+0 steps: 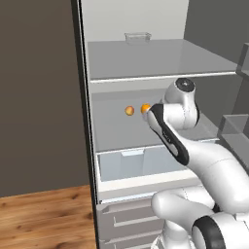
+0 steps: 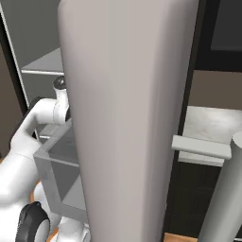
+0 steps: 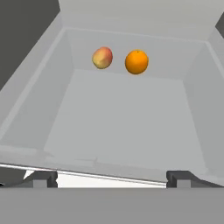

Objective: Pick the mango and orange from the fridge and place them on the plate next to the blender to make a fruit smoothie.

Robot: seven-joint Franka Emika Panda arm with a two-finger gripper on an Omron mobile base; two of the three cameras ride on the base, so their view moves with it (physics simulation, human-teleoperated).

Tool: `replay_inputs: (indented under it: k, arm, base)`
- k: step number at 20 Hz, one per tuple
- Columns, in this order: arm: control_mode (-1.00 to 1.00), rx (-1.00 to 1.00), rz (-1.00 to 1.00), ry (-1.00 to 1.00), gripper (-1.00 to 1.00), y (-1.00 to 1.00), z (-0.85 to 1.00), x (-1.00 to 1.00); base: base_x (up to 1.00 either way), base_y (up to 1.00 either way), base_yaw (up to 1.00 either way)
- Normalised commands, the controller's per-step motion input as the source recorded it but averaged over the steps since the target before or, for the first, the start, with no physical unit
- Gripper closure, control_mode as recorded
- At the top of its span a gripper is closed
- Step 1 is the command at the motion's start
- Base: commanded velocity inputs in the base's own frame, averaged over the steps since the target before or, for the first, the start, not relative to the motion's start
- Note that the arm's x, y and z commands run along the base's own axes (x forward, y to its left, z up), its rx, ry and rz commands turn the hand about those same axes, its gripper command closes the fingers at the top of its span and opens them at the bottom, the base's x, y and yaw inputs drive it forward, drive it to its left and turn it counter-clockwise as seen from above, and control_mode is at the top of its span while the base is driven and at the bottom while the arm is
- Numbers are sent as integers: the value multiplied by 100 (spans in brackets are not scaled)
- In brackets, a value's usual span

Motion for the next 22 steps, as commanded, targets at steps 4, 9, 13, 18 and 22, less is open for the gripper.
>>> replay_inputs:
  k: [4,9,13,18,22]
  arm:
    - [-100,0,0,-1,-100,-25,-1,28]
    - [-100,0,0,0,-100,-12,-12,37]
    - [-100,0,0,0,-100,-3,-24,49]
    - [-100,0,0,0,-100,-7,-16,46]
    - [-100,0,0,0,-100,-6,-24,40]
  base:
    - [0,0,0]
    - [0,0,0]
    - [0,0,0]
    - [0,0,0]
    - [0,0,0]
